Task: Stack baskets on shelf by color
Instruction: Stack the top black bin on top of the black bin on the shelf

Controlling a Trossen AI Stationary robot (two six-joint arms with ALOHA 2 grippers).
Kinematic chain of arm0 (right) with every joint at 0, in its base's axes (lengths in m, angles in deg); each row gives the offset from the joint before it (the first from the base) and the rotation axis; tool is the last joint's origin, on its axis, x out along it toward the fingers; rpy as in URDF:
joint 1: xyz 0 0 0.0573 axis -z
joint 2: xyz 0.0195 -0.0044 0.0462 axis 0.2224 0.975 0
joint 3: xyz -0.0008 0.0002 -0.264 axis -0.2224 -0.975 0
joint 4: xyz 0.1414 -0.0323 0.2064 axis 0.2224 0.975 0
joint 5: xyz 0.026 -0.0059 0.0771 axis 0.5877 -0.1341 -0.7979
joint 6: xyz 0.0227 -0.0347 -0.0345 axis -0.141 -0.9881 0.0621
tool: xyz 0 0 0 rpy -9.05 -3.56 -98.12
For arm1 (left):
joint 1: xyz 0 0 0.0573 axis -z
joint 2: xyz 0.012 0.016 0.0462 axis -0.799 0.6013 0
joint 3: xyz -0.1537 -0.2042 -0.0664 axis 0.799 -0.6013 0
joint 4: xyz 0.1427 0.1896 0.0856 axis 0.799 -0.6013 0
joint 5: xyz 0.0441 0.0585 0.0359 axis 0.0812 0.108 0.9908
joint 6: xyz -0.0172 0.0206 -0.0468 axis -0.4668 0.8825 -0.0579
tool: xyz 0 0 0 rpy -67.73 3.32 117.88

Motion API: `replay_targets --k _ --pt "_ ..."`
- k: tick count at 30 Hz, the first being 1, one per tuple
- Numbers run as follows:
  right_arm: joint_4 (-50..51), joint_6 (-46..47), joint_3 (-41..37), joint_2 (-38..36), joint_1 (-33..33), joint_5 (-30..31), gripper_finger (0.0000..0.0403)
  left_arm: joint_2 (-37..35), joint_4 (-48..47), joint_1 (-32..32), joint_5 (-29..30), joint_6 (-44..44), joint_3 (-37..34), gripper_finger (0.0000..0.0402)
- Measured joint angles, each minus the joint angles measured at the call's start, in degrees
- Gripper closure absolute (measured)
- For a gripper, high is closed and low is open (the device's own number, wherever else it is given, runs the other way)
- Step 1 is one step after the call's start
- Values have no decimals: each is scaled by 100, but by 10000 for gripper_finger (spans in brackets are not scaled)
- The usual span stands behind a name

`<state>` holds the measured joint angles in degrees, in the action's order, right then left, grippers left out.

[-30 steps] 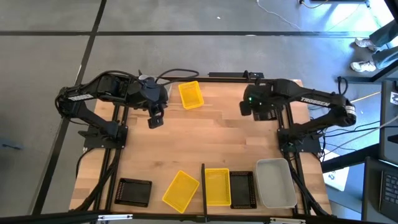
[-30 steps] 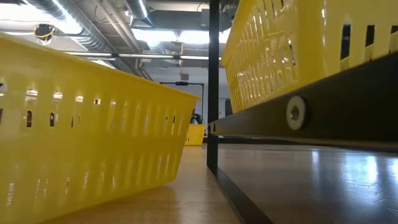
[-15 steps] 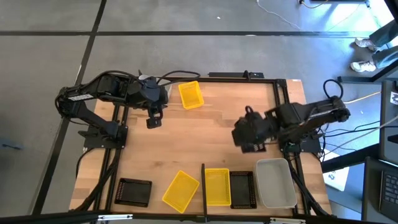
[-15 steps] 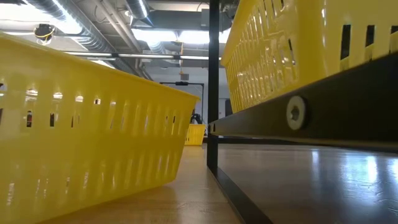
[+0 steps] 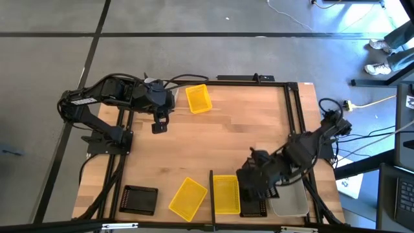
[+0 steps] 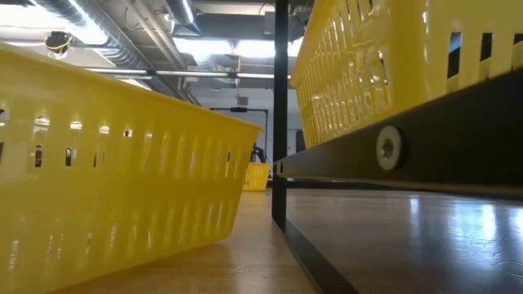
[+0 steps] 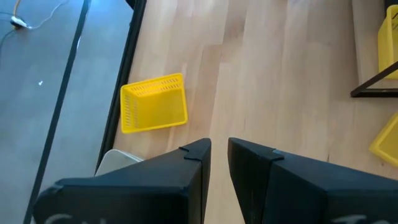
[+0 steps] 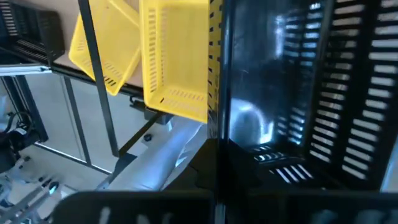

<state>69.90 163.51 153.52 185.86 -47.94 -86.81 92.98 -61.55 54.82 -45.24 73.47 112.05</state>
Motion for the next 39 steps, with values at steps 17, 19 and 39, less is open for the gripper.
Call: replay_targets --k 17,19,39 --pt "-330 1250 207 1033 -428 62 399 0 -4 0 -1 201 0 354" --pt "-326 1247 207 1080 -424 69 399 0 -4 0 0 225 0 354" --pt "-234 820 174 1090 -424 570 355 0 -184 0 -2 349 0 354"
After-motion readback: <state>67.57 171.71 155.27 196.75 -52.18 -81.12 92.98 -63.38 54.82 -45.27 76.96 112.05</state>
